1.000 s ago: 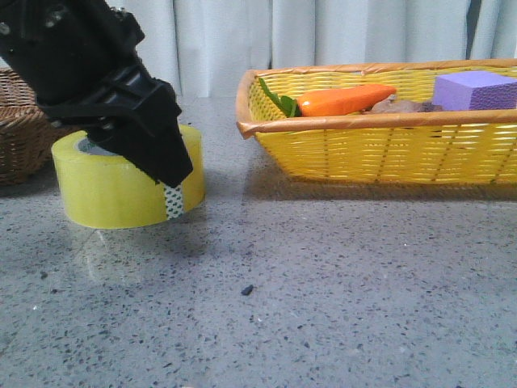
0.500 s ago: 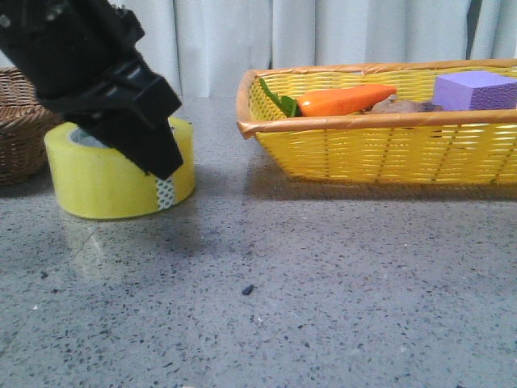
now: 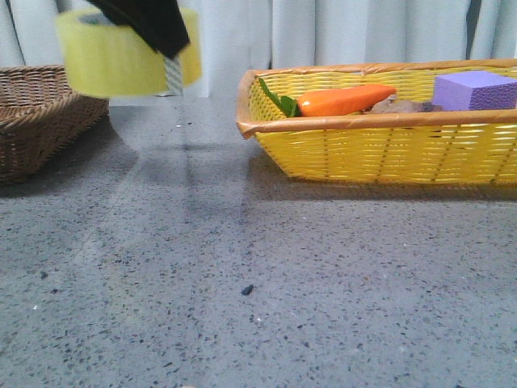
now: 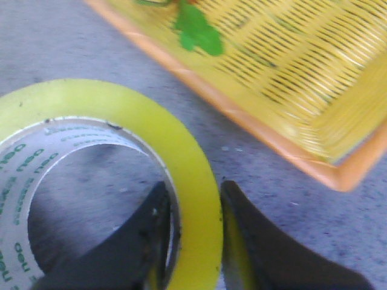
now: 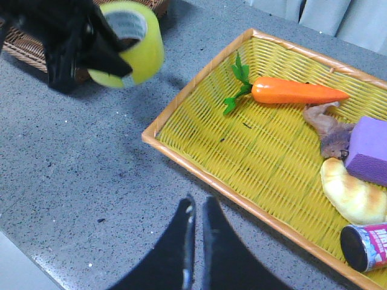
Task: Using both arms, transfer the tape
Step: 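Lift the tape roll with the left gripper and lower it into the brown basket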
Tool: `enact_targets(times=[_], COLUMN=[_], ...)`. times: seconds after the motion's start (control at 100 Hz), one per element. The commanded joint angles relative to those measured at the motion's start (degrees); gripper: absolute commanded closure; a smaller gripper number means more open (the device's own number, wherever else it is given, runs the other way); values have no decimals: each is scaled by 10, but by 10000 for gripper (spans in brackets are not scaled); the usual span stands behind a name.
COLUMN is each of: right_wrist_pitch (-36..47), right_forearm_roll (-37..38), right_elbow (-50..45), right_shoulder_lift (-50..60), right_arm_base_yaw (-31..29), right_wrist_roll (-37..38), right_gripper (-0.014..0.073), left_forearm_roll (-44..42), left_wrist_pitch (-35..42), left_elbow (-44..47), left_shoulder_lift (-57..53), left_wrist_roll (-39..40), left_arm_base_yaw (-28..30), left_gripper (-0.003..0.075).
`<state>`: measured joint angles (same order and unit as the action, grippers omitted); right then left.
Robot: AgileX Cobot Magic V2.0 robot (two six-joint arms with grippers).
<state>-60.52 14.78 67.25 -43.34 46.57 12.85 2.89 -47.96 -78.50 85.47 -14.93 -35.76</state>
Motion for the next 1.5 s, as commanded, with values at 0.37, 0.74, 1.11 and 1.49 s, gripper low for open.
enact_targets(times=[0.37,0.74,1.11,1.49], right_wrist_pitch=[37,42,42,42], right_forearm_roll=[10,10,9,9], right_elbow=[10,9,9,9], right_shoulder_lift=[2,2,2,2], right_arm_base_yaw=[-4,-4,-4,-4], right_wrist_roll=[2,2,2,2], right_gripper=[666,666,666,666], left_forearm_roll=[-11,-10,-8,4], left_wrist_pitch=[-22,33,139,148], left_elbow=[-54,18,85,115], left_shoulder_lift=[-56,-23,-21,-21], left_wrist_roll=[2,-9,-9,-9], left_arm_base_yaw=[180,241,241,264], left_gripper=[700,700,699,699])
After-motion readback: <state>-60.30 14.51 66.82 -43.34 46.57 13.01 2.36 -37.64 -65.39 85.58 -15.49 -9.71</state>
